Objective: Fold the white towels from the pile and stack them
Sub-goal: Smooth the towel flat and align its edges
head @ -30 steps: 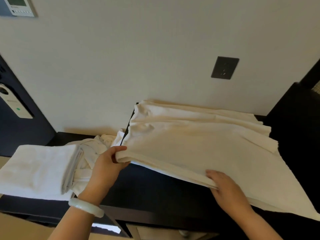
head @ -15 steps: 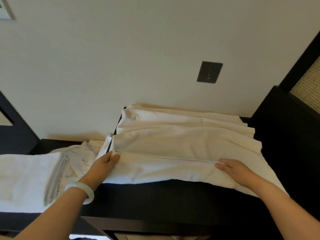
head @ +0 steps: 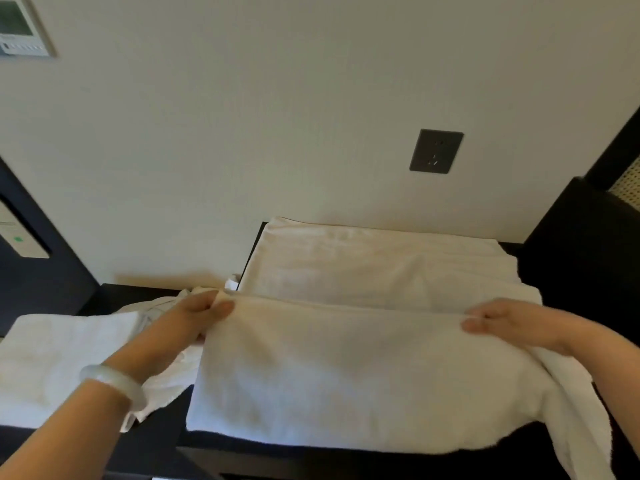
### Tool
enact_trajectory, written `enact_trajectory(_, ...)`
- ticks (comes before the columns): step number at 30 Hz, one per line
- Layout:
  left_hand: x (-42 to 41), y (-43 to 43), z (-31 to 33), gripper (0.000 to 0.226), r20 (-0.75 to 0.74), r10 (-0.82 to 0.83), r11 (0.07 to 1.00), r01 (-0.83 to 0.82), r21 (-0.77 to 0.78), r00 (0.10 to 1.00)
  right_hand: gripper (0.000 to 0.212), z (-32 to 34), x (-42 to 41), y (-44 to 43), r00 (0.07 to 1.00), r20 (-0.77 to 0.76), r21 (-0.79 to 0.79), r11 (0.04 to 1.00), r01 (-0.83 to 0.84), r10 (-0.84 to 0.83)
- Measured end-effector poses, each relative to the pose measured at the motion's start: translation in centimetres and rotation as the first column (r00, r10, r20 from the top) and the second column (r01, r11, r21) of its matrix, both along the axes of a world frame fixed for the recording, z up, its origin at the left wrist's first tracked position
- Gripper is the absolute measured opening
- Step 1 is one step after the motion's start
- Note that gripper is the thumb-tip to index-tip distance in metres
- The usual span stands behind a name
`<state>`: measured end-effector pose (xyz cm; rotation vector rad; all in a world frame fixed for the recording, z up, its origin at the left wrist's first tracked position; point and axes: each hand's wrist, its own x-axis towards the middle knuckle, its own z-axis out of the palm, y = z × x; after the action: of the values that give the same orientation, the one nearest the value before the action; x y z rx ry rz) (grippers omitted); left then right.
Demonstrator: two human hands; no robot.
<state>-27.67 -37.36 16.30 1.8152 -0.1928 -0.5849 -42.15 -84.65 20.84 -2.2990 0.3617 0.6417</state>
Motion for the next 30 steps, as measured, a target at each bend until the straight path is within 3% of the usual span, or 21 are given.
enact_trajectory(3, 3.2, -4.0, -2.4, 0.023, 0.254, 0.163, 0.961, -0.212, 0.179, 0.953, 0.025, -2.9, 4.4, 0.1, 0.947, 0.321, -0.336, 0.932, 0.137, -0.024)
enact_trajectory(5, 4.5, -6.4, -4.8, 0.026, 0.332, 0.161, 0.906, -0.273, 0.323, 0.929, 0.015, -6.0, 6.1, 1.3, 0.944, 0.331, -0.463, 0.869, 0.175, -0.014)
enact_trajectory(7, 5.3, -7.6, -7.1, 0.030, 0.323, 0.122, 0.858, -0.264, 0.441, 0.938, 0.033, -9.6, 6.9, 2.5, 0.975, 0.218, -0.566, 0.820, 0.084, 0.050)
enact_trajectory(9, 5.6, -7.8, -9.0, 0.023, 0.402, 0.071, 0.794, -0.296, 0.532, 0.913, 0.049, -12.5, 6.7, 3.4, 0.972, 0.226, -0.608, 0.788, 0.094, 0.058)
enact_trajectory(11, 5.1, -7.6, -10.1, 0.019, 0.489, 0.053, 0.767, -0.349, 0.538, 0.871, 0.053, -14.1, 5.8, 4.0, 0.947, 0.320, -0.584, 0.790, 0.186, 0.014)
enact_trajectory(17, 1.2, -6.7, -10.5, 0.022, 0.623, 0.048, 0.807, -0.398, 0.436, 0.781, 0.050, -15.2, 1.5, 4.1, 0.903, 0.429, -0.509, 0.835, 0.209, 0.035)
enact_trajectory(22, -3.5, -4.3, -10.4, 0.024, 0.529, 0.123, 0.787, -0.408, 0.463, 0.839, 0.039, -14.8, -2.0, 4.1, 0.860, 0.505, -0.415, 0.894, 0.171, 0.070)
enact_trajectory(27, -3.0, -4.3, -8.2, 0.030, 0.288, 0.207, 0.749, -0.340, 0.569, 0.935, 0.014, -13.3, -1.8, 1.7, 0.852, 0.507, -0.426, 0.897, 0.118, 0.128)
enact_trajectory(30, -1.0, -4.4, -5.9, 0.029, 0.100, 0.312, 0.836, -0.323, 0.443, 0.945, 0.014, -11.6, -1.0, 0.1, 0.892, 0.452, -0.329, 0.933, 0.144, 0.022)
